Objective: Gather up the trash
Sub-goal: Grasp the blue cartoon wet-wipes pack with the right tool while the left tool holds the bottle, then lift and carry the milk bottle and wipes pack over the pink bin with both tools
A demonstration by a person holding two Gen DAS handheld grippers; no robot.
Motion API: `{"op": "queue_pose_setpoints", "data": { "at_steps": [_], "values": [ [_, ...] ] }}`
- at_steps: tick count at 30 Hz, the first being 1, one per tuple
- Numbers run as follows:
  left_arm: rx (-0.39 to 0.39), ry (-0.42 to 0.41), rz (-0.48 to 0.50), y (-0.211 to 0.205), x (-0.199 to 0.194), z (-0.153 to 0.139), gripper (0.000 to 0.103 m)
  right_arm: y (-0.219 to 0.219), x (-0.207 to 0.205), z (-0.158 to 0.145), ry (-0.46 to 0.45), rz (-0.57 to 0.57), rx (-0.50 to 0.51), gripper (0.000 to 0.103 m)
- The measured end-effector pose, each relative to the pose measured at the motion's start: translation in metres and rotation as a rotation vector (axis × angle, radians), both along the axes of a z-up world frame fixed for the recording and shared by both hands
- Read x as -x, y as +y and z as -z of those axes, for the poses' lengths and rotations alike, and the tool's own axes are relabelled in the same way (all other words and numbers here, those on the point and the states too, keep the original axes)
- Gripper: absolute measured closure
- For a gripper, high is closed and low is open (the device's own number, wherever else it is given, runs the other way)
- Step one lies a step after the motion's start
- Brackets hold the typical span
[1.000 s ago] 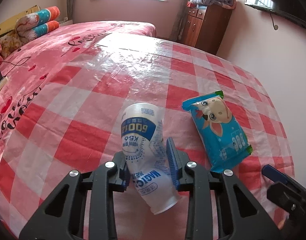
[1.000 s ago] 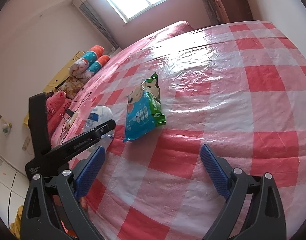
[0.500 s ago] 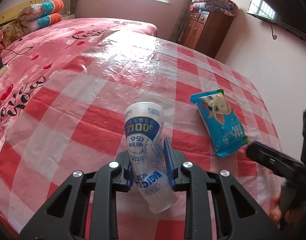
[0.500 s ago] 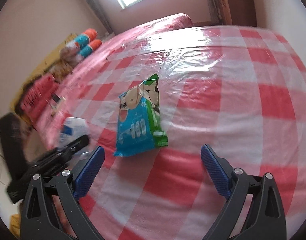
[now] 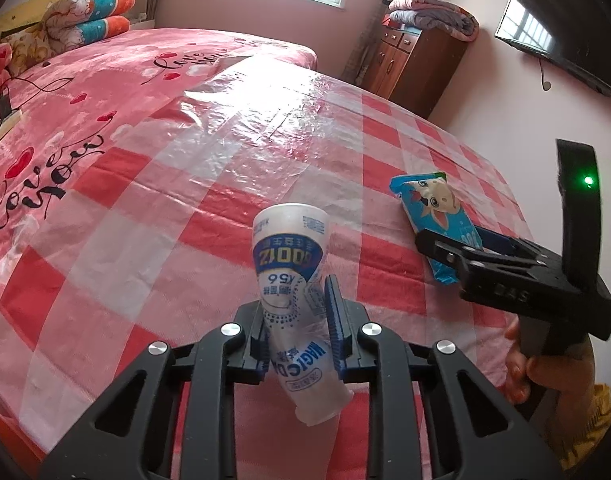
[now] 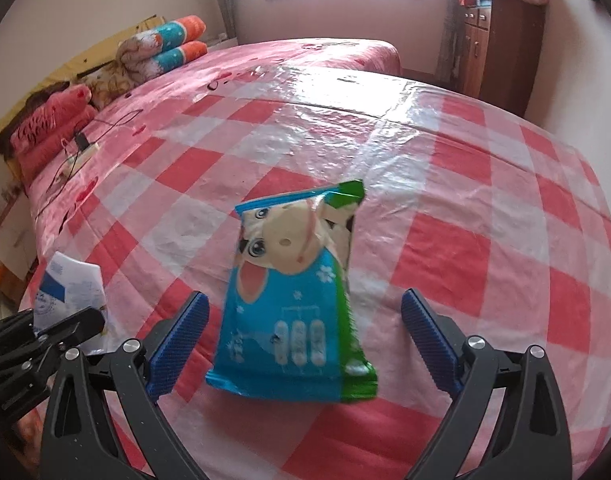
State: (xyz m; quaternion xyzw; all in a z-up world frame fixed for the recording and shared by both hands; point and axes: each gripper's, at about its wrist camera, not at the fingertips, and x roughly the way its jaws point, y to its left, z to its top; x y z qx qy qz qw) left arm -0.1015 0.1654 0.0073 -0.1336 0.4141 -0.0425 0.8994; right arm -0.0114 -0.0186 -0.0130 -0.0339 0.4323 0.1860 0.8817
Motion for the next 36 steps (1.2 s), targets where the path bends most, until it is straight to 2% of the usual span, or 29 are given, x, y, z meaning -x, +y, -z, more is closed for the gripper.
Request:
{"op": "queue_pose_setpoints", "data": {
  "at_steps": [1,3,7,9,11,19,27,36],
  "values": [
    [0.003,0.0,0.0,0.001,0.002,0.0,0.078,0.002,0.0,0.0,-0.002,0.0,0.009,0.008],
    [0.008,0.0,-0.001,0.003,0.004,0.0,0.078,0.006,0.0,0.0,-0.019,0.007,0.039,0.022],
    [0.019,0.002,-0.005,0.007,0.008,0.001,0.079,0.015,0.002,0.0,-0.039,0.003,0.095,0.031],
    [0.02,0.002,-0.005,0.009,0.011,0.001,0.079,0.017,0.005,-0.001,-0.051,-0.006,0.105,0.042],
    [0.023,0.001,-0.006,0.011,0.014,0.0,0.079,0.018,0.006,0.0,-0.053,-0.007,0.107,0.045],
    [0.027,0.003,-0.008,0.018,0.028,0.0,0.08,0.004,0.022,-0.003,-0.042,0.022,0.047,0.047],
    [0.03,0.002,-0.008,0.02,0.034,0.0,0.08,-0.007,0.046,-0.009,-0.083,0.047,0.02,0.048],
    [0.036,0.0,-0.004,0.024,0.047,-0.001,0.081,-0.021,0.069,-0.011,-0.084,0.072,-0.016,0.05]
  ]
}}
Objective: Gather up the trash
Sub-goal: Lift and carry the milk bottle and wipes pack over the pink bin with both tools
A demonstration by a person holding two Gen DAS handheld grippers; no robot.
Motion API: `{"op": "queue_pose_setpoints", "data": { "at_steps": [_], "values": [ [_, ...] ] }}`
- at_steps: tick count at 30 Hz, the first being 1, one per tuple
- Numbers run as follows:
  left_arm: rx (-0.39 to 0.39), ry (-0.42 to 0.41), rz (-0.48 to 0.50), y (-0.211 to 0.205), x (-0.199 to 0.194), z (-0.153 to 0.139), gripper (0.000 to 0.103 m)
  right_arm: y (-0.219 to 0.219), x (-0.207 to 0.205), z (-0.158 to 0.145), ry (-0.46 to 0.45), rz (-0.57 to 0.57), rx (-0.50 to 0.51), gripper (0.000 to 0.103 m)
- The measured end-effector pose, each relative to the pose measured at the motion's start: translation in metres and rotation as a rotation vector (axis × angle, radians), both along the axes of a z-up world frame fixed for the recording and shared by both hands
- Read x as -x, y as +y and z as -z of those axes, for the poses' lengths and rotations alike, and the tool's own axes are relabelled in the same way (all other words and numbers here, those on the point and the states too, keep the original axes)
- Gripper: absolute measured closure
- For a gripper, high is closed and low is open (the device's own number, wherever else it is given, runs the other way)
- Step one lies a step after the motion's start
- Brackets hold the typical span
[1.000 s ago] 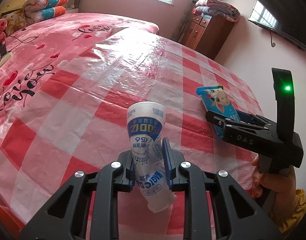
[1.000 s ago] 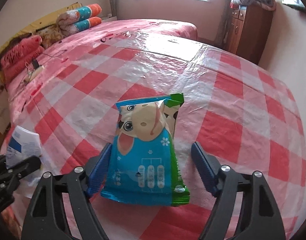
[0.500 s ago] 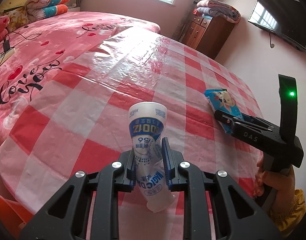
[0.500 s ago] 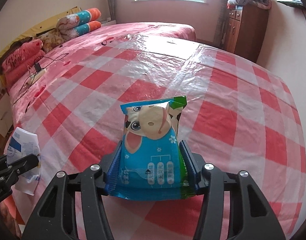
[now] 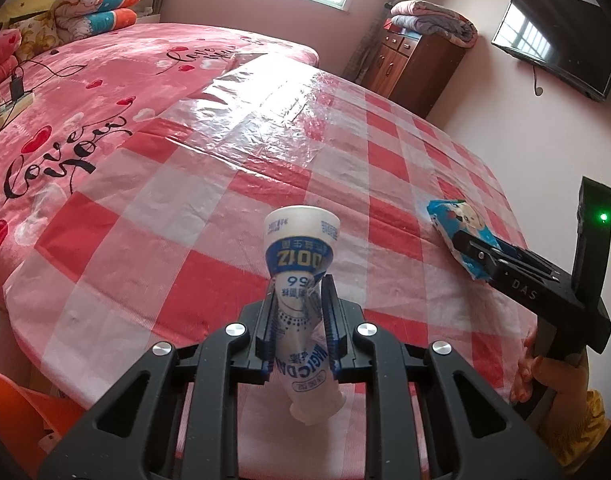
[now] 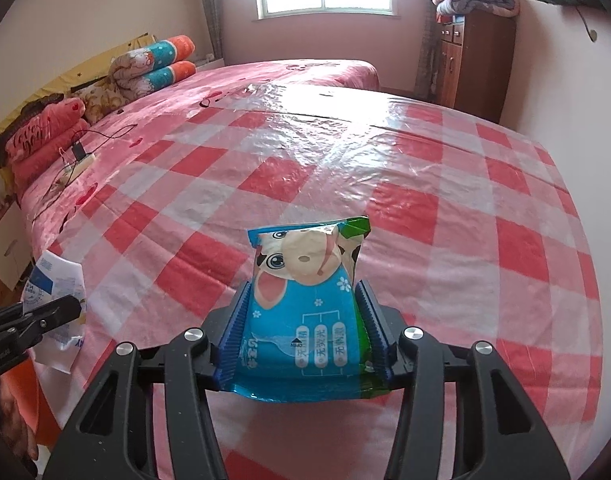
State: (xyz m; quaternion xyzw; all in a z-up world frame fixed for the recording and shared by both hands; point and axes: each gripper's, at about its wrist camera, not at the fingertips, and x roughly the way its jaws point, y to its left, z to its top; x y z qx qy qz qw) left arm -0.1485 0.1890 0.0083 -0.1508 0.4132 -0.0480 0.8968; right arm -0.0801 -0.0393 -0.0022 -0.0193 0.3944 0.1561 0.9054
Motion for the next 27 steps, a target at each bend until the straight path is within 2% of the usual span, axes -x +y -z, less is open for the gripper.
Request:
{"op": "queue_pose_setpoints", "data": {
  "at_steps": [22,27],
  "values": [
    [0.022,-0.034,0.003,0.006,0.031,-0.013,0.081,-0.002,0.047,-0.012,0.012,-0.041,-0.078,0.054],
    [0.029,-0.037,-0.003,0.011,0.039,-0.014,0.081,0.009,0.056,-0.013,-0.002,-0.071,-0.053,0.058]
  ]
}}
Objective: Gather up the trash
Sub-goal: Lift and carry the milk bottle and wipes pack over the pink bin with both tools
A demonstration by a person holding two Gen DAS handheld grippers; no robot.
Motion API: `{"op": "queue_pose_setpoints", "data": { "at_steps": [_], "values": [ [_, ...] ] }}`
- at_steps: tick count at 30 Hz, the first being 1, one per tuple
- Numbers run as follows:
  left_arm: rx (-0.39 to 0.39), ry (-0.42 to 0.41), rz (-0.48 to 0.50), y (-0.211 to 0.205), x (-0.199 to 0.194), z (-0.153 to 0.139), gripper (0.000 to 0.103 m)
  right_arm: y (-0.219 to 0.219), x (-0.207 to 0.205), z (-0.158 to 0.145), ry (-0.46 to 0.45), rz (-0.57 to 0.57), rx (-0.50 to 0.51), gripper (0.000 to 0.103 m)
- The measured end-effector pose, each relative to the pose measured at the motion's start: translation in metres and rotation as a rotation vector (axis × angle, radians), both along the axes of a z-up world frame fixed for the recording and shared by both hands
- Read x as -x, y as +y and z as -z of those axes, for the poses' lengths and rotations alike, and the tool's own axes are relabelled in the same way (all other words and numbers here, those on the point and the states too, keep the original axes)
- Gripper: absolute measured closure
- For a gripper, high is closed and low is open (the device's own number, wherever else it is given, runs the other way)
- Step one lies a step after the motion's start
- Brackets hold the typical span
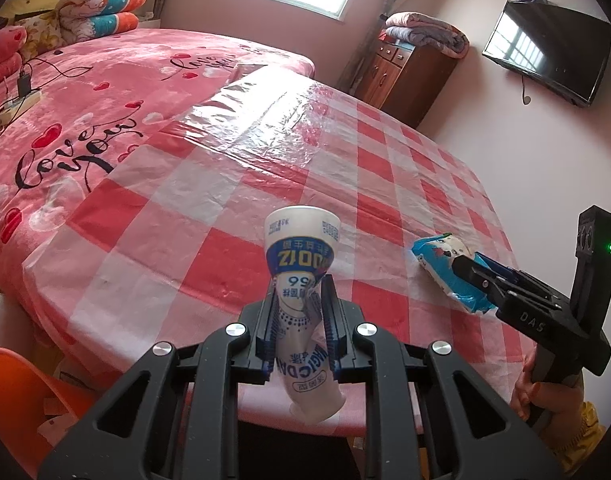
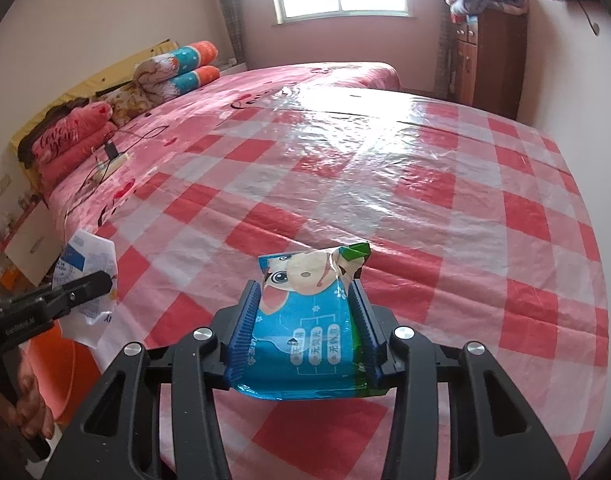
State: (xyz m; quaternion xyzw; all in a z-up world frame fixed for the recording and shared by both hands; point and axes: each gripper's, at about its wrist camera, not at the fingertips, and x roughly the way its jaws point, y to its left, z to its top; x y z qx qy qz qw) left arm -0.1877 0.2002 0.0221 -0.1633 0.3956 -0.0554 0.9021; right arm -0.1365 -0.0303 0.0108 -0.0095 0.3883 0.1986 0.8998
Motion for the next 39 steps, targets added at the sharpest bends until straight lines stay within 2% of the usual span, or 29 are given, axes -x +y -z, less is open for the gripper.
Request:
{"op": "queue_pose_setpoints", "data": {
  "at_steps": [8,13,14,15,17,23,24,26,30,33,39],
  "values": [
    [0.012,0.0,-0.019,0.009,0.013,0.001,0.081,0.002,0.006,0.0,0.004,-0.012,0.006,0.06],
    [0.021,0.003,-0.024,0.013,0.014,0.003,0.081,-0.001,0.009,0.007,0.054,-0.019,0.006,0.057],
    [0.022,0.002,-0.025,0.014,0.014,0.003,0.081,-0.001,0.009,0.008,0.061,-0.025,0.003,0.052],
    [0.025,0.0,-0.026,0.015,0.015,0.003,0.081,-0.001,0.01,0.009,0.057,-0.019,0.007,0.04],
    [0.027,-0.003,-0.028,0.016,0.016,0.003,0.081,0.0,0.01,0.009,0.046,-0.005,0.024,0.031],
    [0.032,-0.004,-0.031,0.019,0.019,0.004,0.081,0.008,0.001,0.018,0.055,-0.003,0.067,0.031],
    [0.034,-0.003,-0.032,0.02,0.02,0.005,0.081,0.011,0.0,0.02,0.057,-0.007,0.077,0.035],
    [0.036,-0.001,-0.034,0.022,0.021,0.006,0.081,0.015,-0.001,0.023,0.05,-0.008,0.104,0.049],
    [0.041,0.002,-0.041,0.026,0.024,0.008,0.081,0.018,0.002,0.022,0.029,-0.026,0.112,0.059],
    [0.048,0.006,-0.046,0.029,0.026,0.011,0.081,0.021,0.005,0.02,0.004,-0.028,0.122,0.063],
    [0.059,0.005,-0.053,0.034,0.031,0.013,0.081,0.024,0.006,0.016,0.002,-0.041,0.091,0.064]
  ]
}}
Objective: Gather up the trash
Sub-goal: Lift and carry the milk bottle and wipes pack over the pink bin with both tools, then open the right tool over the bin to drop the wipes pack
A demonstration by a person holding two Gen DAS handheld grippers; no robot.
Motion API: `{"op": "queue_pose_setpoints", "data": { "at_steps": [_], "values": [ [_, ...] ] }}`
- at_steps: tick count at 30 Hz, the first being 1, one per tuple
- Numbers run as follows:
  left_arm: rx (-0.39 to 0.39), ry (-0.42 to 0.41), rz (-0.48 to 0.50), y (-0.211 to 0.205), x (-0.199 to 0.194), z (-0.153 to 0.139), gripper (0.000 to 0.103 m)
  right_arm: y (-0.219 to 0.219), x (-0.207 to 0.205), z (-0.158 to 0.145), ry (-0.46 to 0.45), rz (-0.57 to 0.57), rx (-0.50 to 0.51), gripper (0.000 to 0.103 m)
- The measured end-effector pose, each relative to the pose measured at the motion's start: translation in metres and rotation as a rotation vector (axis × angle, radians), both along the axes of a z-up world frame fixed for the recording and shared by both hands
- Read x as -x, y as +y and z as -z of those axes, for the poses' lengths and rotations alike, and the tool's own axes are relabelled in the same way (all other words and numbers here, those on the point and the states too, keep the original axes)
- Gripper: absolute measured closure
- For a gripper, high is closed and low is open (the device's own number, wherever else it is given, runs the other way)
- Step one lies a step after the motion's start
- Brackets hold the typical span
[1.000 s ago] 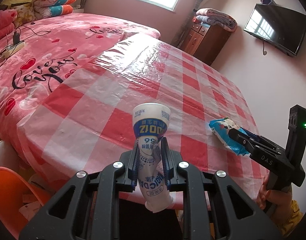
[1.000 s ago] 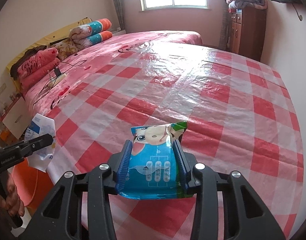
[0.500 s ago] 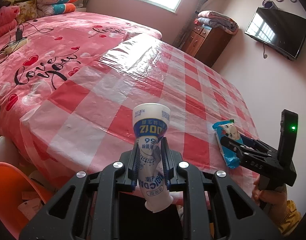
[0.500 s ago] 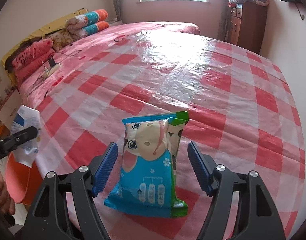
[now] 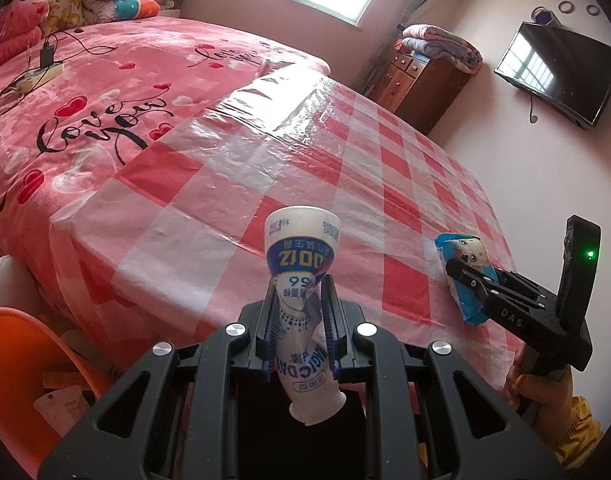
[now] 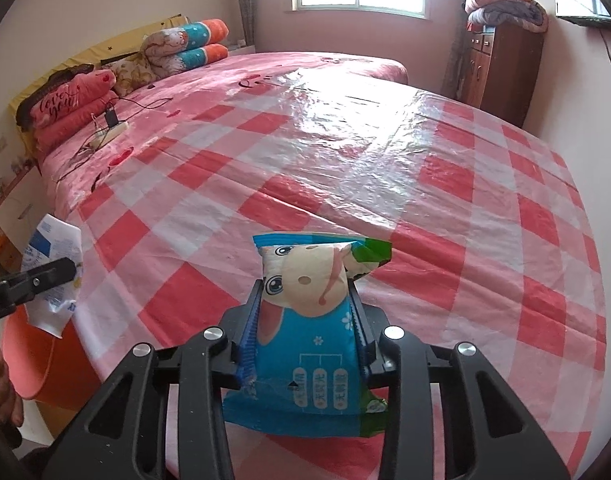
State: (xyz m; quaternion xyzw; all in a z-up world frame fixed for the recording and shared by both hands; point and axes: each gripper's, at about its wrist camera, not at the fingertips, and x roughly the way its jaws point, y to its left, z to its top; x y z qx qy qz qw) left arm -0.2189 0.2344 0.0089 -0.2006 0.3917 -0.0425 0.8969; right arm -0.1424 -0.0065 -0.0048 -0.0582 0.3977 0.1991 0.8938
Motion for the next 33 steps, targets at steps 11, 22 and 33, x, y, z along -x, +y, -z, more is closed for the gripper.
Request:
{"op": "queue_pose_setpoints", "data": {
  "at_steps": [11,22,33],
  "values": [
    [0.004,-0.02,-0.04,0.02,0.013,-0.006,0.081,0.035,0.014,-0.025,0.0,-0.104,-0.053,0.064],
    [-0.031,0.011,-0.158,0.067,0.045,-0.001,0.081,0.122,0.048,-0.04,0.048,-0.35,-0.112,0.064],
    [-0.07,0.079,-0.309,0.124,0.099,0.014,0.081,0.213,0.091,-0.026,0.133,-0.602,-0.097,0.064]
  ]
}}
